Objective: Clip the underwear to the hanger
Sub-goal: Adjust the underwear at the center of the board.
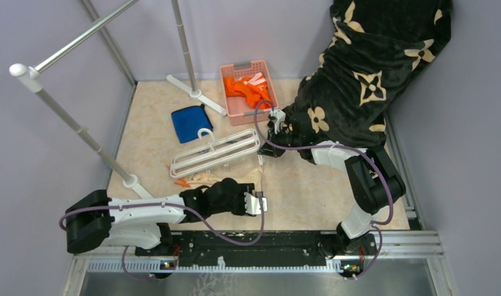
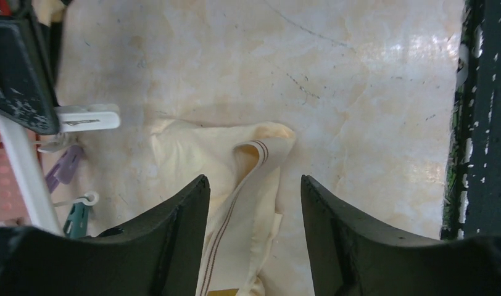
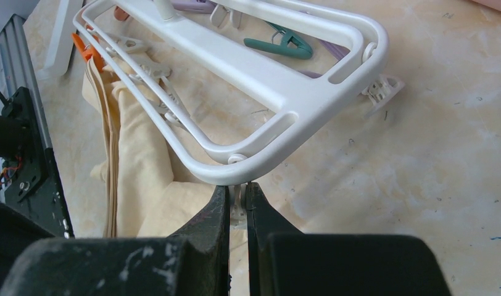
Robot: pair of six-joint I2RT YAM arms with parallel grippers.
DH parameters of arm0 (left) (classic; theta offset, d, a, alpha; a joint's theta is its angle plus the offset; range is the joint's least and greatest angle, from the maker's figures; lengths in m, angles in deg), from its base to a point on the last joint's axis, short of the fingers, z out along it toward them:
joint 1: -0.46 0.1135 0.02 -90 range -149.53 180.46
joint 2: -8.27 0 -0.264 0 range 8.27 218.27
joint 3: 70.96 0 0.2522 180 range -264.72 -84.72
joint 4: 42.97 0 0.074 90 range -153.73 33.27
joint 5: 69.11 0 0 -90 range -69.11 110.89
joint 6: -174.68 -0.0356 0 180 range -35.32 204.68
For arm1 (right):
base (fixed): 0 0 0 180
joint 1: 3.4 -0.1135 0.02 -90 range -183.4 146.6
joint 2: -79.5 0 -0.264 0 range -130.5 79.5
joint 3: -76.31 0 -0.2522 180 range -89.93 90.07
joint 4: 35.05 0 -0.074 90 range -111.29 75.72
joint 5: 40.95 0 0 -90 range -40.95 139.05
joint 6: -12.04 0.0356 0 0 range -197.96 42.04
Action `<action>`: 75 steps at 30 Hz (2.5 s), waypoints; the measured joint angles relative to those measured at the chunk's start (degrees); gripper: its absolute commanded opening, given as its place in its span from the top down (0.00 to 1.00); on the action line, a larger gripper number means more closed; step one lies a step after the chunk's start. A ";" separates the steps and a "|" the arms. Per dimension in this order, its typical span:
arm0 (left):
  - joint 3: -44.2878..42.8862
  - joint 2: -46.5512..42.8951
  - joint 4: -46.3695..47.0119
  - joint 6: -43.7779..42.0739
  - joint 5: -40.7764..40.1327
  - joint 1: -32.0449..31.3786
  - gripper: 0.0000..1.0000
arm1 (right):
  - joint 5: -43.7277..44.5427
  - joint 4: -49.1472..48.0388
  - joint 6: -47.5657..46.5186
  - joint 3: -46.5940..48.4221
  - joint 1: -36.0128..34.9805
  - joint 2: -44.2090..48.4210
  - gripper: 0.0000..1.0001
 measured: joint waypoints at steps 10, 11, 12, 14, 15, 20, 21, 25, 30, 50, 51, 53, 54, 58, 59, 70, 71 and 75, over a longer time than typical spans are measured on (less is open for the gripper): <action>-2.03 -8.50 -5.25 -0.66 13.84 9.29 0.43 | -0.07 -0.02 0.00 0.00 0.00 0.00 1.00; -2.60 -8.24 -6.34 -0.90 17.31 12.07 0.43 | -0.13 0.00 0.00 0.00 0.00 0.00 1.00; -3.10 -7.80 -7.04 -1.18 19.74 14.03 0.42 | -0.13 -0.02 0.00 0.00 0.00 0.00 1.00; -4.31 -6.10 -8.35 -2.23 23.82 16.96 0.42 | -0.20 -0.02 0.00 0.00 0.00 0.00 1.00; -5.11 -4.76 -9.16 -2.99 25.92 17.51 0.42 | -0.22 0.00 0.00 0.00 0.00 0.00 1.00; -8.92 2.75 -12.68 -6.38 33.46 17.97 0.43 | -0.31 0.00 0.00 0.00 0.00 0.00 1.00; -9.44 3.98 -13.03 -6.86 34.38 18.03 0.43 | -0.35 0.00 0.00 0.00 0.00 0.00 1.00; -10.78 7.67 -14.08 -8.66 36.59 18.45 0.42 | -0.39 0.02 -0.04 0.00 0.00 0.00 1.00; -10.78 8.68 -13.60 -9.33 36.63 18.93 0.41 | -0.39 0.02 -0.07 0.00 0.00 0.00 1.00; -10.62 9.07 -19.02 -11.28 35.91 20.83 0.54 | -0.39 -0.02 -0.04 0.00 0.00 0.00 1.00; -10.43 8.90 -19.34 -11.28 35.74 20.83 0.54 | -0.39 -0.02 -0.04 -0.02 0.00 0.00 1.00; -9.86 8.41 -19.58 -11.28 35.21 20.87 0.54 | -0.39 -0.02 -0.02 0.00 -0.02 0.00 1.00; -9.57 8.24 -19.61 -11.30 34.86 20.87 0.54 | -0.39 -0.02 -0.04 0.00 -0.04 0.00 1.00; -8.48 8.33 -19.63 -11.41 33.53 20.90 0.54 | -0.37 -0.02 -0.04 0.00 -0.22 0.00 1.00; -8.41 8.55 -19.58 -11.43 33.22 20.87 0.54 | -0.39 0.00 -0.04 0.00 -0.28 0.00 1.00; -6.08 7.41 -13.51 -11.39 28.06 20.90 0.38 | -0.39 0.00 -0.04 0.00 -0.44 0.00 1.00; -5.53 6.12 -12.81 -11.41 27.52 20.90 0.37 | -0.37 0.02 -0.04 0.00 -0.46 0.00 1.00; -3.74 0.50 -10.73 -11.39 25.79 21.03 0.37 | -0.37 0.00 -0.04 0.00 -0.48 0.00 1.00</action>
